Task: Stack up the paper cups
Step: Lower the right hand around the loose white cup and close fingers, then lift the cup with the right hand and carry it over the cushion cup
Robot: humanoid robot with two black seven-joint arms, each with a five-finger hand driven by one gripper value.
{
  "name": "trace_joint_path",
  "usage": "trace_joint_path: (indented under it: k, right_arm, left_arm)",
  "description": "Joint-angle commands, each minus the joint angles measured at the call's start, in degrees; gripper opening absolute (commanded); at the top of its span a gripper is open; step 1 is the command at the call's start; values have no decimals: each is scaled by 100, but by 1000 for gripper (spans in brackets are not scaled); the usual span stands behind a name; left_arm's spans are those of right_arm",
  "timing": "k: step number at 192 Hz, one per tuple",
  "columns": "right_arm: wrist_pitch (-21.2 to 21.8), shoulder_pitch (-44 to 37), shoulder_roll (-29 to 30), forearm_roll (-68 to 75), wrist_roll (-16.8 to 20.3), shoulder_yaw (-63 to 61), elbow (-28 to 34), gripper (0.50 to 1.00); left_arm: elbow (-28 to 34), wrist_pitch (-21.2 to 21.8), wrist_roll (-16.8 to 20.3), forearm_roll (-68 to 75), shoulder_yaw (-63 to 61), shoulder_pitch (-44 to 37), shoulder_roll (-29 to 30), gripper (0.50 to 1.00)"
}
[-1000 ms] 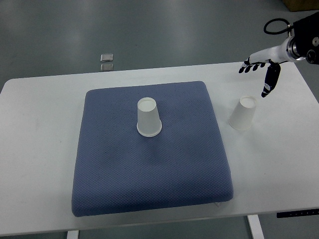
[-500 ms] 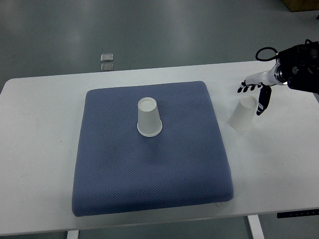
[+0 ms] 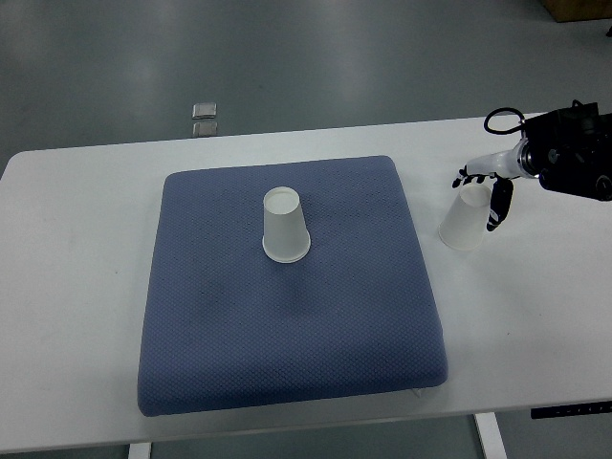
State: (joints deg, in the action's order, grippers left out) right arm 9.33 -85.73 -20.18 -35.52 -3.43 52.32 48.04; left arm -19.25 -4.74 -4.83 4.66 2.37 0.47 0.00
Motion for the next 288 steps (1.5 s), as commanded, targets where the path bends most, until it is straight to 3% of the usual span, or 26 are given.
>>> trace_joint_path:
  k: [1,48,52,61,84,120,163,230,288]
  right_arm:
    - [-28,38,32,1,0,6,-49,921]
    - [-98,135,146,1,0,24,-216,901]
    - [-98,144,146,1,0,24,-225,885]
    - [-98,179,146,1,0,24,-242,797]
    - [-107,223,208,-17,0,24,-339,672]
    - [-151,311,366,-26,0,24,-524,603]
    - [87,-225,243,-43,-9,42,-444,607]
    - [1501,-2721,-644,-78,-53,77,794,615]
    - [1607,-3644,-926,-175,-18,94,1595,619]
  left_arm:
    - [9,0,0,0,1,-3,0,1000]
    - [106,0,0,0,-8,6,0,1000]
    - [106,0,0,0,-8,-3,0,1000]
    - [114,0,0,0,1,6,0,1000]
    - [123,0,0,0,1,6,0,1000]
    - [132,0,0,0,1,-3,0,1000]
    - [132,0,0,0,1,6,0,1000]
    - [106,0,0,0,-8,6,0,1000]
    - [97,0,0,0,-17,6,0,1000]
